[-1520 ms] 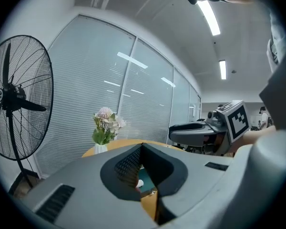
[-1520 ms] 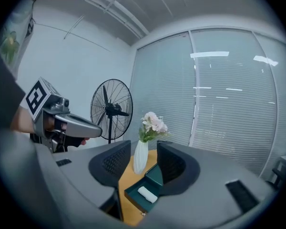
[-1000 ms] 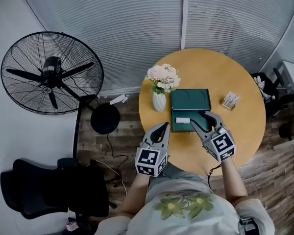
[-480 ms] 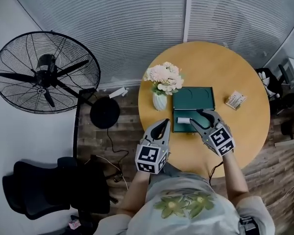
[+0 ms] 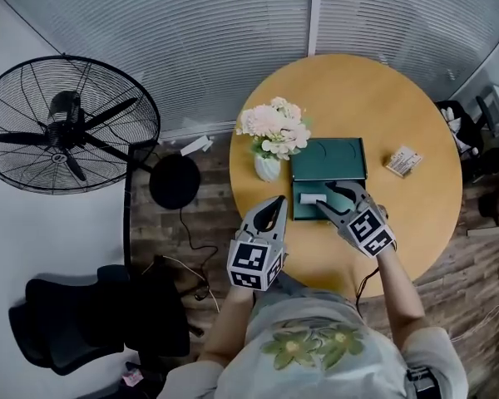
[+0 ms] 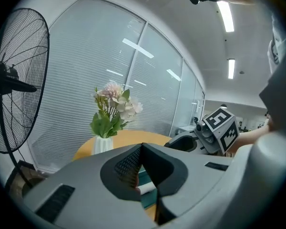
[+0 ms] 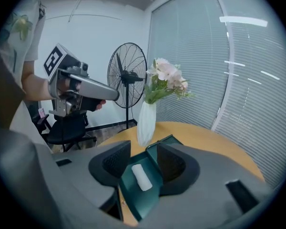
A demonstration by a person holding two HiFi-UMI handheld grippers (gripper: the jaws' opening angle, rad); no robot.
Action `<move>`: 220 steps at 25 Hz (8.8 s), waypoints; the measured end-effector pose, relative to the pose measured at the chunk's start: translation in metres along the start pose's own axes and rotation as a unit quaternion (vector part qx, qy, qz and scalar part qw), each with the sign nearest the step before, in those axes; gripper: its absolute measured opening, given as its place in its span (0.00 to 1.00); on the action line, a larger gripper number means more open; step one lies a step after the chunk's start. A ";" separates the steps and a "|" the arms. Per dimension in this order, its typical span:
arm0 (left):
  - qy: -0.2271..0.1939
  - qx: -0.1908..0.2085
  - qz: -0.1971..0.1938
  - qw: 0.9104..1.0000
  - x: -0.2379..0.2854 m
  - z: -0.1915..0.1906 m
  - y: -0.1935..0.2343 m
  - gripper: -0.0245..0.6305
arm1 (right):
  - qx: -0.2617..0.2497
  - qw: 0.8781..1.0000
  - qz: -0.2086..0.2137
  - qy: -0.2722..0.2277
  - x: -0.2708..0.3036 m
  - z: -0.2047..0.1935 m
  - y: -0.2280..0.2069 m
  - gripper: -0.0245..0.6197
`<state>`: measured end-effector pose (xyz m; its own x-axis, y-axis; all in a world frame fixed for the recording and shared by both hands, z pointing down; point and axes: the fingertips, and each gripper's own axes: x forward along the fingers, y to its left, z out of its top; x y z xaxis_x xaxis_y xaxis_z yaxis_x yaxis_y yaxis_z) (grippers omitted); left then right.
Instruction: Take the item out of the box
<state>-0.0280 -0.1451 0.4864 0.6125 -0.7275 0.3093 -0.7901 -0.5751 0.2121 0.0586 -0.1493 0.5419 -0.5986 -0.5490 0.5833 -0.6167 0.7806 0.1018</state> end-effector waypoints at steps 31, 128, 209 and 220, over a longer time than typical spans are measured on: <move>0.030 -0.006 -0.004 1.000 0.024 -0.018 0.020 0.04 | -0.065 0.988 0.077 0.117 0.071 -0.068 0.011 0.32; 0.053 -0.016 0.001 0.998 0.022 -0.034 0.023 0.04 | -0.181 0.956 0.112 0.202 0.096 -0.095 0.016 0.26; 0.007 0.014 -0.029 0.999 0.004 0.002 -0.018 0.04 | 0.110 0.981 -0.064 -0.146 -0.060 0.071 0.011 0.25; 0.005 0.017 -0.030 0.999 0.001 0.003 -0.023 0.04 | 0.120 0.980 -0.063 -0.146 -0.062 0.069 0.013 0.25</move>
<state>-0.0092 -0.1341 0.4797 0.6579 -0.6878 0.3069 -0.7510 -0.6297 0.1987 0.0526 -0.1251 0.4515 -0.6097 -0.7254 0.3194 -0.7761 0.6283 -0.0546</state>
